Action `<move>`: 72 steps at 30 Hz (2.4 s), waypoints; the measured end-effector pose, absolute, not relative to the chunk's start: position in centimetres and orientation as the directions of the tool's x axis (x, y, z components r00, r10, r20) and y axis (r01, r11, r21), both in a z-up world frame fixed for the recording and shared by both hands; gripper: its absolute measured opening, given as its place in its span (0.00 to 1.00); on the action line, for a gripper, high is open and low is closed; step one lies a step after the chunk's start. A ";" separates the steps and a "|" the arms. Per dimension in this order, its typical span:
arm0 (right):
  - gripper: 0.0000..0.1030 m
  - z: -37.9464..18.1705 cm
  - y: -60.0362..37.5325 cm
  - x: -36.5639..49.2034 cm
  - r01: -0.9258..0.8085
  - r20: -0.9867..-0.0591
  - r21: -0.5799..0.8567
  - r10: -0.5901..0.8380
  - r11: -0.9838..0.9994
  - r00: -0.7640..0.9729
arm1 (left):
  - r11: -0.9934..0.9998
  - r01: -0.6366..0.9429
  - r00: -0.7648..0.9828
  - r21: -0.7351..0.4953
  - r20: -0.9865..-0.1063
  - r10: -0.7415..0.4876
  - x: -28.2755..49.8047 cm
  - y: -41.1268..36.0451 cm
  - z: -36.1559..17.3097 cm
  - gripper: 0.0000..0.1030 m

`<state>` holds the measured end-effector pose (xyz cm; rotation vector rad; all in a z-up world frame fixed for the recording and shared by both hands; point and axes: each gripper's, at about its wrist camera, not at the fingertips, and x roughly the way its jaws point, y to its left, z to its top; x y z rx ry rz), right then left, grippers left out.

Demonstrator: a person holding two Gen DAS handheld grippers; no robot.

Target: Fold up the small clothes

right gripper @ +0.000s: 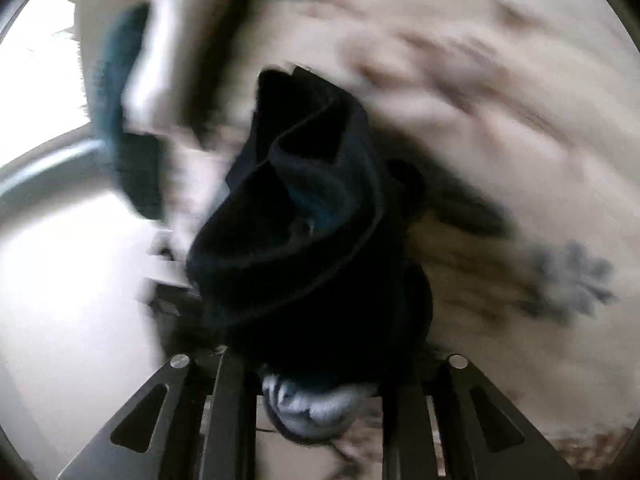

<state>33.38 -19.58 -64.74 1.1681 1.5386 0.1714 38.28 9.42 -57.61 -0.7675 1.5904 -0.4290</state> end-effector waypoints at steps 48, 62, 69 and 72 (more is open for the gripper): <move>0.04 -60.7 -18.5 54.6 0.019 -0.909 0.414 0.412 0.910 0.058 | 0.757 -0.369 0.315 -0.539 -0.839 -0.444 36.3 13.2 -54.5 0.90; 0.03 -61.4 -18.4 58.0 0.027 -0.944 0.330 0.328 0.944 0.041 | 0.705 -0.384 0.255 -0.596 -0.803 -0.539 39.8 14.0 -56.6 0.32; 0.45 -60.8 -22.5 53.5 0.117 -0.901 0.420 0.429 0.900 -0.065 | 0.708 -0.368 0.285 -0.602 -0.798 -0.531 35.0 14.6 -53.4 0.61; 0.58 -60.6 -24.7 48.2 0.180 -0.871 0.454 0.477 0.873 -0.118 | 0.711 -0.387 0.252 -0.588 -0.809 -0.531 31.8 13.8 -53.2 0.62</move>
